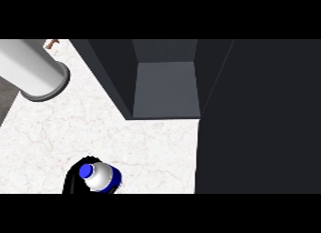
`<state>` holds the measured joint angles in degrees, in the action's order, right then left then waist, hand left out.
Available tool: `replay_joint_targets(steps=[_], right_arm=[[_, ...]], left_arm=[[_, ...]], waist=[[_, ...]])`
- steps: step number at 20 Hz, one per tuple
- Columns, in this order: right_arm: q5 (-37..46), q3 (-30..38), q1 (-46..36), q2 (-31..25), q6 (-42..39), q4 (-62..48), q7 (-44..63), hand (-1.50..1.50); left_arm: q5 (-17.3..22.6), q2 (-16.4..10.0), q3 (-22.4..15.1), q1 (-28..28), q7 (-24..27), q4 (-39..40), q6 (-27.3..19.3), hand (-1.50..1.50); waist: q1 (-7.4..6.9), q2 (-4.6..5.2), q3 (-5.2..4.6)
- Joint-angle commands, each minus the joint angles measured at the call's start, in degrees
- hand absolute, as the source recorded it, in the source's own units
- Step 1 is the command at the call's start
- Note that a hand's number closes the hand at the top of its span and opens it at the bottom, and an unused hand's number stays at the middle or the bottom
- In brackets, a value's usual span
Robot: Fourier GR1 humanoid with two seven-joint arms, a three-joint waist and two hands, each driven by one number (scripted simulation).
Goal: Pick up the bottled water, place it into the cabinet and close the cabinet
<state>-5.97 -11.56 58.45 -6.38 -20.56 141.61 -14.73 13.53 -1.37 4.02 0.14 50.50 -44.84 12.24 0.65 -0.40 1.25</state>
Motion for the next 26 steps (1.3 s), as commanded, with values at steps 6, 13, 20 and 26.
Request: replay_joint_targets(steps=[6, 13, 20, 26], right_arm=[[-2.3, -1.2, 0.2, 0.6, 1.1, 6.0, 4.6, -1.5], [-3.5, -0.7, 0.0, 0.3, 0.0, 5.5, 4.1, -1.5], [-4.6, 2.9, -0.9, 0.1, -0.2, 2.8, 2.4, -1.5], [-6.0, 2.7, -4.8, 0.4, 1.4, 4.8, 7.3, -1.5]], left_arm=[[3.1, 0.9, -0.9, 9.7, -6.8, 0.4, 2.0, 1.5], [11.9, 1.4, -11.8, 11.3, -12.9, -5.8, -7.6, 1.5], [11.4, 1.4, -19.5, 18.2, -21.0, -15.0, -23.0, 1.5], [10.5, 1.4, -21.2, 27.5, -24.6, -12.1, -28.7, 1.5]], waist=[[-0.07, 0.32, -1.26], [0.11, 0.25, -1.26], [-0.08, 0.09, -1.19], [0.09, 0.54, -1.26]])
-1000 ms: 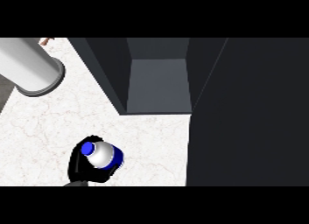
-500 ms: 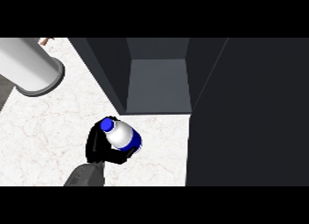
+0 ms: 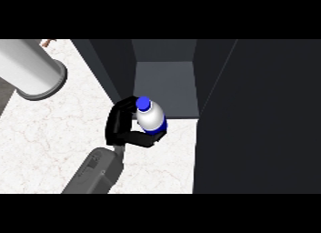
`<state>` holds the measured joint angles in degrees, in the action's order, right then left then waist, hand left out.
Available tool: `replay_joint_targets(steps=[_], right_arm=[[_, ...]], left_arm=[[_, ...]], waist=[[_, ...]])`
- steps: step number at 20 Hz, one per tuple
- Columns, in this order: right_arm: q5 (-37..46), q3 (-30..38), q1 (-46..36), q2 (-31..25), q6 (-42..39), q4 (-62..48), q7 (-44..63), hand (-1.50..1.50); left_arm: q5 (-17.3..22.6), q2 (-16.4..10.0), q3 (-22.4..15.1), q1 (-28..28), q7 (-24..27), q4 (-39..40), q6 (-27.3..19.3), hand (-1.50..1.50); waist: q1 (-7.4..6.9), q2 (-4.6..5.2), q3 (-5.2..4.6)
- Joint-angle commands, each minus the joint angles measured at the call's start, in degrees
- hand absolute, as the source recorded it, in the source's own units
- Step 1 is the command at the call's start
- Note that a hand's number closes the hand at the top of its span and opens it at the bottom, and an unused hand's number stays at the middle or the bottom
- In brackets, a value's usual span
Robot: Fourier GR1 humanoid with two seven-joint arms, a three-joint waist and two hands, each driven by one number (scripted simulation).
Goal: Pick up the bottled water, place it into the cabinet and close the cabinet
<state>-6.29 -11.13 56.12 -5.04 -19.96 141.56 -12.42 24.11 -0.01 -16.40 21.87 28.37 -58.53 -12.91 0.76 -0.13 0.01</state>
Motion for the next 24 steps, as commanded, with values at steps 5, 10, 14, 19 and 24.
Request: replay_joint_targets(steps=[5, 10, 14, 19, 24], right_arm=[[-6.9, 5.4, -2.7, -0.7, -0.1, 1.9, 1.6, -1.5], [-6.5, 4.9, -2.4, -1.0, -0.9, 3.0, 3.4, -1.5], [-6.0, 6.1, -3.2, -0.9, -2.0, 0.9, 1.8, -1.5], [-8.6, 9.3, -3.5, -2.1, -3.7, 0.9, 0.9, -1.5], [-8.3, 8.3, -5.4, -1.2, -3.5, 0.2, 1.5, -1.5]], left_arm=[[3.7, 0.0, -5.5, 15.5, -8.3, 3.2, -14.3, 1.5], [3.6, 0.0, -5.9, 24.7, -11.5, 11.4, -19.0, 1.5], [7.3, 0.0, -3.6, 26.8, -4.9, 22.3, -15.7, 1.5], [6.6, 0.0, -3.2, 33.1, -4.5, 30.6, -18.5, 1.5], [2.1, -2.1, -3.0, 36.3, -4.6, 39.7, -19.7, 1.5]], waist=[[0.79, 0.28, 0.01], [1.03, 0.43, 0.0], [2.12, 0.84, -0.04], [3.35, 1.07, -0.01], [2.68, 1.31, -0.02]])
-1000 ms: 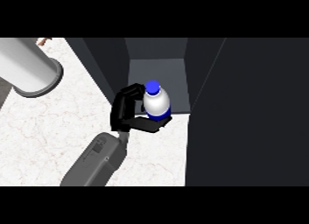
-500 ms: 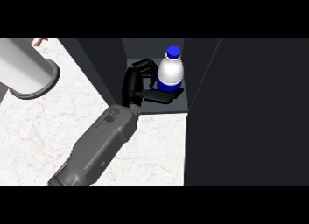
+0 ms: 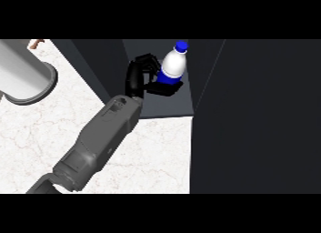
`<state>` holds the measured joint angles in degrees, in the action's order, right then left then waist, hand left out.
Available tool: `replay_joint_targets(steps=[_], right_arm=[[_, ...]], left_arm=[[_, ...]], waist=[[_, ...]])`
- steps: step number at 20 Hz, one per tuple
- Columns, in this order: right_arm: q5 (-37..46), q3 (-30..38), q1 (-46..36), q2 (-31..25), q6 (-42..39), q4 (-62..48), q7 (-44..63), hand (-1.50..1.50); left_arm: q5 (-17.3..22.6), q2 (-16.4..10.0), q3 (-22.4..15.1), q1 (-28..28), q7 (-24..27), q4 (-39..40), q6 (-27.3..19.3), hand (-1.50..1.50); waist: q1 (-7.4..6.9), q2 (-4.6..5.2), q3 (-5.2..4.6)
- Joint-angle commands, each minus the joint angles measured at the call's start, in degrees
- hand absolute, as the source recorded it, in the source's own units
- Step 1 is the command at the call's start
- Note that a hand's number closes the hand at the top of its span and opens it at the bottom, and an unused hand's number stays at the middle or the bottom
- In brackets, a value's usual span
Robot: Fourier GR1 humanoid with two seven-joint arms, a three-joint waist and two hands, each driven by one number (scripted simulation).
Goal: Pick up the bottled water, place it into the cabinet and close the cabinet
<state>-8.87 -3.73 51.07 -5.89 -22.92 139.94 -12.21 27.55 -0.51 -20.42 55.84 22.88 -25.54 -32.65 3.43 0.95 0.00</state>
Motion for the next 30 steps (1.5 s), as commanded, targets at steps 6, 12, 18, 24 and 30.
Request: replay_joint_targets(steps=[6, 12, 18, 24, 30], right_arm=[[-6.1, 0.8, 1.3, 0.3, -1.5, 2.5, 0.6, -1.5], [-6.7, 1.9, 0.9, -0.3, -2.4, 2.4, -0.1, -1.5], [-5.4, 0.8, -0.2, 0.2, -3.1, 1.1, -1.1, -1.5], [-6.6, 2.5, 1.6, -2.1, -5.9, 1.1, -2.0, -1.5], [-6.2, 0.8, 1.1, -1.1, -4.9, 1.8, -0.5, -1.5]], left_arm=[[2.0, -0.8, 7.3, 5.0, 3.4, 11.9, -2.8, 1.5], [-0.5, -1.7, 6.5, 8.2, 5.1, 17.1, -4.1, -1.5], [-2.5, -3.1, 5.8, 12.3, 6.2, 20.0, -8.1, -1.5], [-1.5, -3.0, 7.4, 12.8, 7.5, 20.3, -6.4, -1.5], [0.4, -3.4, 9.8, 12.1, 14.4, 15.6, 4.6, -1.5]], waist=[[1.17, 0.65, -0.09], [1.84, 0.79, -0.06], [3.0, 1.44, -0.09], [3.46, 1.47, -0.12], [1.53, 1.18, -0.2]])
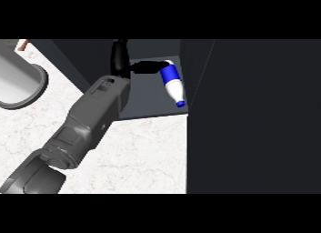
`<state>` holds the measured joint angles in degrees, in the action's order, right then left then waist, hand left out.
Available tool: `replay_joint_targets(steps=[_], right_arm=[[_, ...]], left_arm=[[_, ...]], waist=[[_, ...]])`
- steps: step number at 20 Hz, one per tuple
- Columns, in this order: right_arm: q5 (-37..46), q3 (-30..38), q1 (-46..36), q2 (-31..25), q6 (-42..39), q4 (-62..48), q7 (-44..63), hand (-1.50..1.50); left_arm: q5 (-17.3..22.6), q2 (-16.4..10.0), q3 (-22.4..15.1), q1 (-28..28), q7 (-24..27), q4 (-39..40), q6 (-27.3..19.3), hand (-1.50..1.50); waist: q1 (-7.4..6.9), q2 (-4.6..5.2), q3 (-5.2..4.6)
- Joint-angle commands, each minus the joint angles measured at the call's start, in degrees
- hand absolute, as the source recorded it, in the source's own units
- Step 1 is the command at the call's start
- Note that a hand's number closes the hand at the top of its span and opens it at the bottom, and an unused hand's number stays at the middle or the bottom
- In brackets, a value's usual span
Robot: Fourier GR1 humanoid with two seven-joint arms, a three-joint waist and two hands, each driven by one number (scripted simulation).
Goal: Pick up the bottled water, place it into the cabinet and close the cabinet
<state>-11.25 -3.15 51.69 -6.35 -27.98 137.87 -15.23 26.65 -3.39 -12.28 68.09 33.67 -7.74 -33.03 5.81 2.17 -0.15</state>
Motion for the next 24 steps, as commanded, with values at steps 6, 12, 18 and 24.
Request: replay_joint_targets(steps=[6, 12, 18, 24], right_arm=[[-4.1, 1.2, 0.4, -0.2, -0.4, 1.5, 1.5, -1.5], [-4.9, 0.2, 3.3, 0.2, 0.4, 7.3, 4.9, -1.5], [-6.3, 0.1, 4.5, -0.1, 0.2, 7.8, 5.2, -1.5], [-2.6, -4.1, 3.1, 1.5, 3.0, 9.0, 8.3, -1.5]], left_arm=[[2.8, 0.6, 4.0, -0.6, 6.8, -4.1, 12.9, -1.5], [2.1, 2.5, 4.0, -1.9, 7.1, -5.4, 12.0, -1.5], [5.5, 3.4, -0.2, -6.3, 4.1, -13.3, 11.4, -1.5], [8.2, 3.4, -7.4, -17.4, 3.6, -24.3, 16.0, -1.5]], waist=[[-2.76, -1.24, 0.09], [-4.19, -1.89, 0.1], [-3.8, -2.34, 0.13], [-4.71, -2.6, 0.09]])
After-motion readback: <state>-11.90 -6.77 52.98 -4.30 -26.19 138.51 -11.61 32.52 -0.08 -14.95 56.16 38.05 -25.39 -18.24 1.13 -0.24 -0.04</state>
